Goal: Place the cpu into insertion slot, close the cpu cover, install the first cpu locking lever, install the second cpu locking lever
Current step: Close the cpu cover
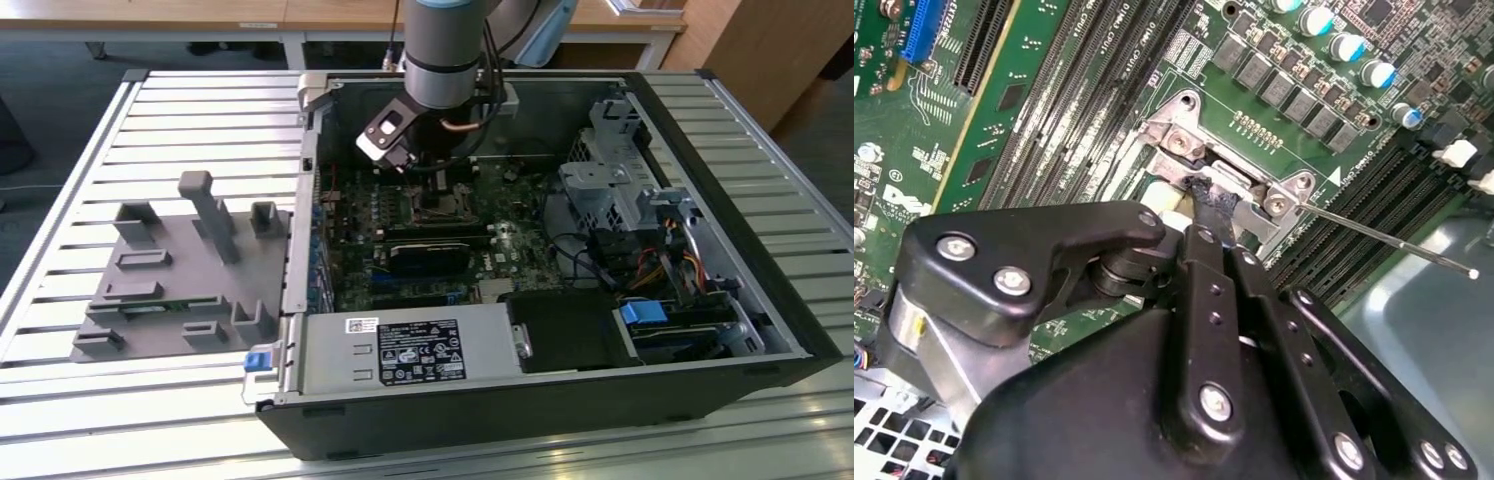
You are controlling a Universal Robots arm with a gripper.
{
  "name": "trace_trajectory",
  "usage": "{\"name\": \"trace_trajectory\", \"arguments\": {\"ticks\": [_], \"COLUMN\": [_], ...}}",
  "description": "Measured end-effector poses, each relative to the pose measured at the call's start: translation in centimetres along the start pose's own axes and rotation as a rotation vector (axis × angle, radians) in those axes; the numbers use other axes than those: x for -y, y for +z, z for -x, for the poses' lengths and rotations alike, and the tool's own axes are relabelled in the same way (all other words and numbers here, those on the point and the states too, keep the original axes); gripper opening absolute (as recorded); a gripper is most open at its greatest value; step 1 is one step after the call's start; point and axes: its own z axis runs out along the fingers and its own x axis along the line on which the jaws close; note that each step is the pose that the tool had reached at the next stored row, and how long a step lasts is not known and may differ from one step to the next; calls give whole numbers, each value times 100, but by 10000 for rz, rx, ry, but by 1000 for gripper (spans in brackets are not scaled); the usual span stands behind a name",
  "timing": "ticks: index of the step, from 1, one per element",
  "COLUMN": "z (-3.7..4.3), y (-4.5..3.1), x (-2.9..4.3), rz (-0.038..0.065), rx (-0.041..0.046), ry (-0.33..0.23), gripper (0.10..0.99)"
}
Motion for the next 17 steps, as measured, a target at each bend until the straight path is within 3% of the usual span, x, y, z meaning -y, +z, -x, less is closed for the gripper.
{"name": "trace_trajectory", "arguments": {"ticks": [7, 17], "z": [-85, -96], "y": [4, -51], "x": [-20, -47], "rz": [6, 8], "rx": [-43, -47], "ry": [-1, -1], "gripper": [106, 106]}}
